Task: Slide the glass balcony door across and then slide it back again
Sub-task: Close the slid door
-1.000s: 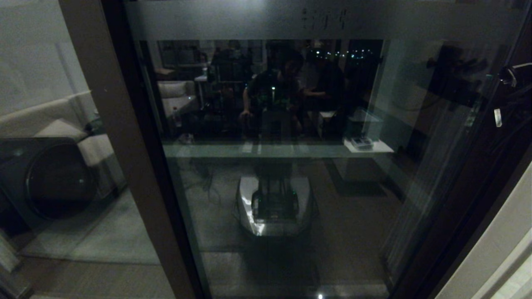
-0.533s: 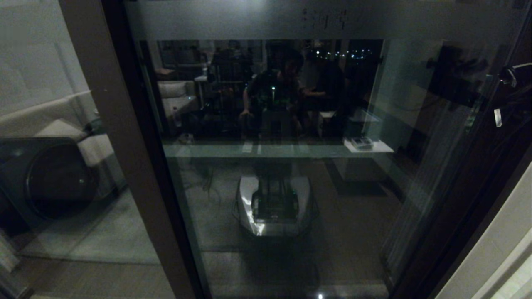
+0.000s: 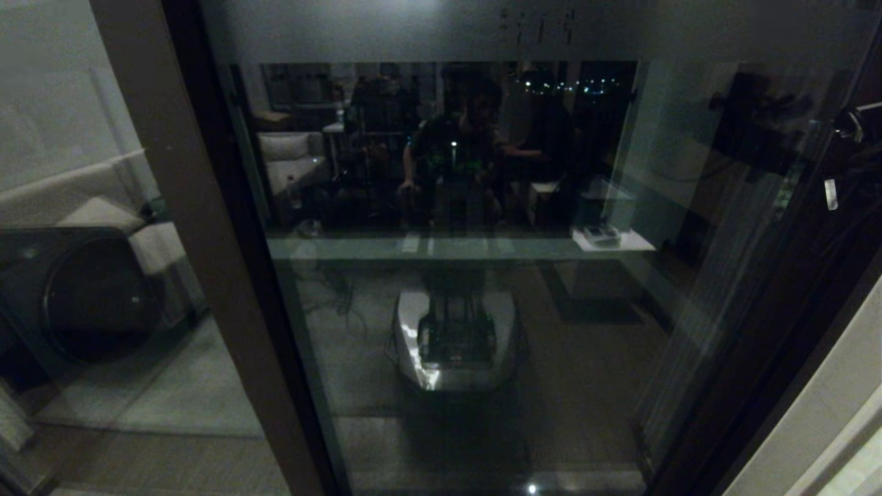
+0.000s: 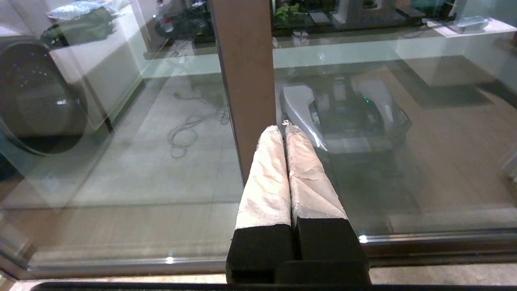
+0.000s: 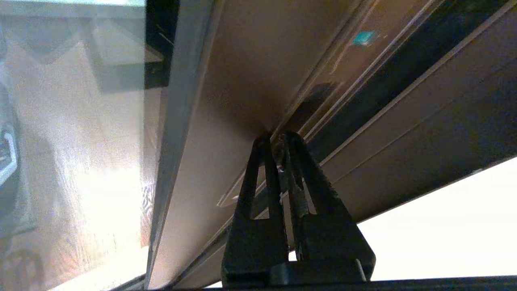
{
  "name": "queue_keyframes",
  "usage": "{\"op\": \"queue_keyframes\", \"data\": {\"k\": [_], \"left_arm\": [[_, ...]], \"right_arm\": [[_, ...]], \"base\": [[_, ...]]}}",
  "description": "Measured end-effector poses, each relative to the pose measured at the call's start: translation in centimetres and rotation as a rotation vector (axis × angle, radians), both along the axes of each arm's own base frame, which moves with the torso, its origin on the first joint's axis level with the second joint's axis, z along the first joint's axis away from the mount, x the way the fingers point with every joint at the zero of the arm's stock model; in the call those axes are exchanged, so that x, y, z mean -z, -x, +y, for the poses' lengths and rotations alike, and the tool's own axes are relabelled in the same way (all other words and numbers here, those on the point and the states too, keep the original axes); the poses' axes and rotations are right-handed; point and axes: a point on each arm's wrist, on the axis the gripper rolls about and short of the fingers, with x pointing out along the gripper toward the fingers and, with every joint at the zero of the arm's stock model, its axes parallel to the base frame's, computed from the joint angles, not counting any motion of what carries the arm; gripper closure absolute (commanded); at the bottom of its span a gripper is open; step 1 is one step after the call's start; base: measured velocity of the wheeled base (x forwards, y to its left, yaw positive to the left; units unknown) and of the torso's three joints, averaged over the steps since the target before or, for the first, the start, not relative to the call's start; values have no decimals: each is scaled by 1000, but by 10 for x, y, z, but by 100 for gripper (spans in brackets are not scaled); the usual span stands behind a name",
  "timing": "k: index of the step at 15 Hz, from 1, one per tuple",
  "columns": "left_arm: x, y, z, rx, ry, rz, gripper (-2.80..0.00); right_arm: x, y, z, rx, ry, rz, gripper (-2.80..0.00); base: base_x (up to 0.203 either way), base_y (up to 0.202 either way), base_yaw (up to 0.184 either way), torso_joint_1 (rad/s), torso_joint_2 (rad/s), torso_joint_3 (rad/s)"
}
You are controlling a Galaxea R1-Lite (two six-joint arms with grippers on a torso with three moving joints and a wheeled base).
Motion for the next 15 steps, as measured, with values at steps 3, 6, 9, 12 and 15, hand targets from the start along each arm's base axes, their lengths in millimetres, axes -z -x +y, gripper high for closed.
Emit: {"op": "queue_keyframes", "data": {"k": [3, 6, 9, 12, 15], "left_arm": [[0, 0, 0, 0, 0, 0, 0], [0, 0, 0, 0, 0, 0, 0], [0, 0, 0, 0, 0, 0, 0], [0, 0, 0, 0, 0, 0, 0], [0, 0, 0, 0, 0, 0, 0]], "right_arm": [[-2, 6, 3, -5, -3, 3, 0], [-5, 13, 3, 1, -2, 1, 0], [-8, 16, 4, 5, 0, -3, 0], [-9, 17, 4, 6, 1, -4, 0], [-10, 16, 3, 10, 4, -8, 0]], "base": [[0, 0, 0, 0, 0, 0], [0, 0, 0, 0, 0, 0], [0, 0, 0, 0, 0, 0], [0, 0, 0, 0, 0, 0], [0, 0, 0, 0, 0, 0]]}}
